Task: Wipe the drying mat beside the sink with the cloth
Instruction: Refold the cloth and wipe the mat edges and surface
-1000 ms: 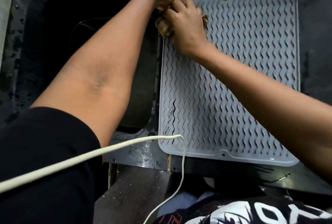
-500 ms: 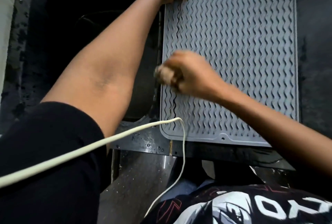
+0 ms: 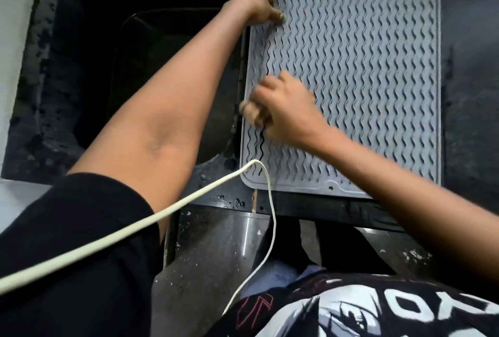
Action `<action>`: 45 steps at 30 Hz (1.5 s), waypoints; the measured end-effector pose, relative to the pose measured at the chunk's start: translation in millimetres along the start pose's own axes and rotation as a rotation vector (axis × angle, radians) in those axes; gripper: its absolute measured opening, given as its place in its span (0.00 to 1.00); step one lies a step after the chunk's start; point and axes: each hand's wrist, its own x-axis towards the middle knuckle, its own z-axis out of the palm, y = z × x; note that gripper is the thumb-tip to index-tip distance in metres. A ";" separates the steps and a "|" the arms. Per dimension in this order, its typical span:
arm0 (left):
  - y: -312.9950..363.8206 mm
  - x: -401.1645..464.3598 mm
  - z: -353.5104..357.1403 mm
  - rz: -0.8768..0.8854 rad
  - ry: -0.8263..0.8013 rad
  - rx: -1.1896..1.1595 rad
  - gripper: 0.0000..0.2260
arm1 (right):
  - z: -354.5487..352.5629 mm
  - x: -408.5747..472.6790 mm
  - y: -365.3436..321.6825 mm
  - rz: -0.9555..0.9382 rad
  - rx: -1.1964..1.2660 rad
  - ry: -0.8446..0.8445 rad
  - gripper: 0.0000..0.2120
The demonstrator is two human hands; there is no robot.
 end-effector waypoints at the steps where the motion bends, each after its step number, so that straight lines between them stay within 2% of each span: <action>1: -0.1 -0.5 0.1 0.005 0.009 0.004 0.29 | 0.0 -17.0 -9.1 -0.035 0.036 -0.034 0.12; 3: 2.1 -5.6 0.7 -0.009 0.043 0.010 0.27 | -0.2 -38.2 -19.6 -0.073 0.075 -0.125 0.13; 5: 6.8 -11.5 1.7 0.001 0.074 0.059 0.29 | -6.6 -37.5 -18.6 -0.063 0.130 -0.178 0.14; 8: 10.1 -17.8 0.1 0.037 0.062 0.147 0.30 | -13.7 -14.1 -8.5 0.015 0.188 -0.045 0.12; 10: 9.4 -22.9 -0.3 0.023 0.046 0.170 0.27 | -11.9 1.6 -1.2 0.047 0.099 0.042 0.14; 11: 9.2 -25.2 -0.2 0.016 0.034 0.181 0.27 | -9.9 7.2 1.2 0.058 0.033 0.027 0.17; 14: 9.2 -31.3 1.7 0.019 -0.025 0.211 0.30 | -3.1 9.0 -0.9 0.019 -0.086 -0.038 0.19; 19: 13.3 -34.7 1.2 0.020 -0.061 0.244 0.32 | 0.6 -46.1 -32.6 -0.153 0.043 -0.153 0.12; 24: 15.2 -36.2 1.8 0.017 -0.063 0.258 0.32 | -4.7 -83.5 -56.1 -0.233 0.077 -0.388 0.14; 27: 15.7 -36.3 4.2 0.028 -0.072 0.272 0.29 | -14.9 -59.9 -42.8 -0.133 0.210 -0.298 0.09; 30: 14.2 -37.3 7.2 0.034 -0.053 0.282 0.26 | -16.2 -37.9 -24.1 0.031 0.186 -0.082 0.12; 32: 12.6 -38.5 9.6 0.036 -0.036 0.276 0.25 | -9.6 -37.0 -21.5 0.077 0.048 -0.125 0.18; 35: 11.2 -38.2 10.6 0.033 -0.034 0.255 0.25 | -2.2 -54.5 -32.0 -0.012 -0.025 -0.196 0.19; 40: 12.0 -38.1 9.2 0.032 -0.057 0.208 0.28 | -2.3 -101.5 -53.6 -0.156 0.102 -0.354 0.20; 43: 13.8 -38.7 6.1 0.038 -0.081 0.199 0.28 | -8.5 -101.5 -49.7 -0.093 0.243 -0.386 0.17; 45: 14.7 -40.6 5.4 0.013 -0.110 0.158 0.28 | -19.5 -90.3 -38.2 -0.009 0.448 -0.425 0.10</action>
